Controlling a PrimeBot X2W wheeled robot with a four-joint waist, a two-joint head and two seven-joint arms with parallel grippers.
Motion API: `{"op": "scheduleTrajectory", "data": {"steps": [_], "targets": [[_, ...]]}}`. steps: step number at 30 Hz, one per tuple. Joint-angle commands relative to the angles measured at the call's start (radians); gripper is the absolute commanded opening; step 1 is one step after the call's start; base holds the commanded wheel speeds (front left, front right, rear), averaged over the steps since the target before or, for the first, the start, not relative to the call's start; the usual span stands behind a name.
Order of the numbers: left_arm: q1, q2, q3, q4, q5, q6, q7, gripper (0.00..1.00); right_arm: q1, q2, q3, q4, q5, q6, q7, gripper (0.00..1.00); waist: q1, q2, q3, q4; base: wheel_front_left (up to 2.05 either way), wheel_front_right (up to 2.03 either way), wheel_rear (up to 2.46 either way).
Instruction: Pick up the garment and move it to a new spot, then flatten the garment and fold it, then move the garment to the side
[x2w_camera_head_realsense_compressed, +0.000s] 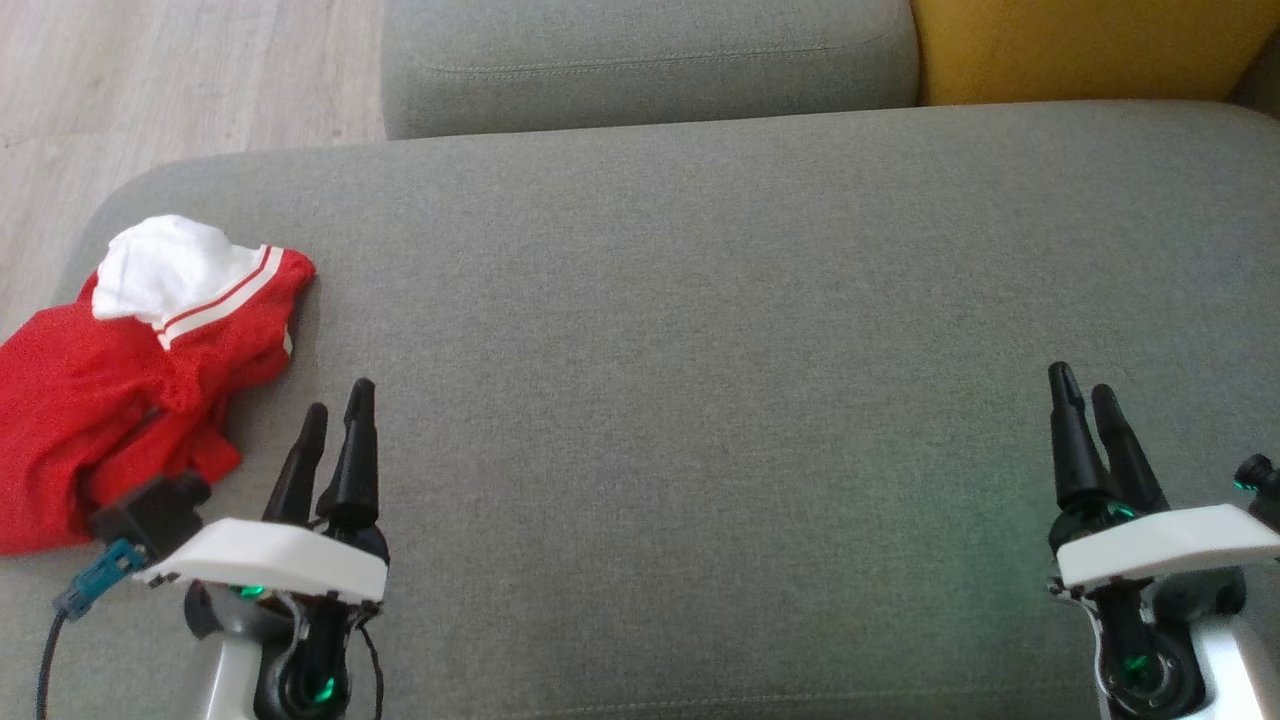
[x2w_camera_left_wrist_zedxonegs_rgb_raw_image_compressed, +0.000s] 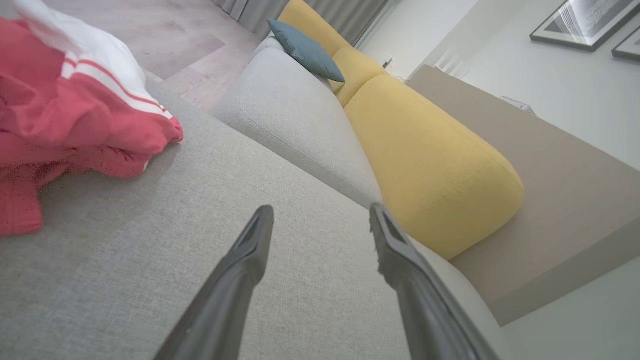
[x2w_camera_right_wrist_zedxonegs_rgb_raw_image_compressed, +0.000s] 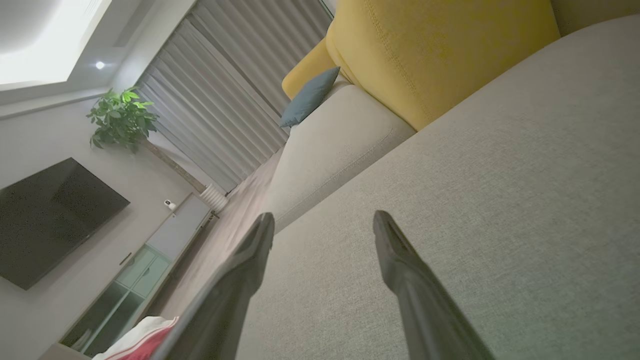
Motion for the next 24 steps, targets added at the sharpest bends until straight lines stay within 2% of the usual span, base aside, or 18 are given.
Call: {"op": "scheduleTrajectory", "data": {"steps": [1, 24], "targets": [[-0.067, 0.024, 0.012, -0.044, 0.029, 0.006, -0.016, 1.00, -0.051, -0.025, 0.015, -0.046, -0.027, 0.000, -0.005, 1.00, 0.0000, -0.0001, 0.000, 0.000, 0.00, 0.00, 0.00], [-0.070, 0.067, -0.043, -0.047, 0.345, 0.088, -0.087, 1.00, -0.038, -0.022, 0.037, -0.058, -0.326, -0.001, -0.010, 1.00, 0.0000, -0.0001, 0.009, 0.004, 0.00, 0.00, 0.00]]}}
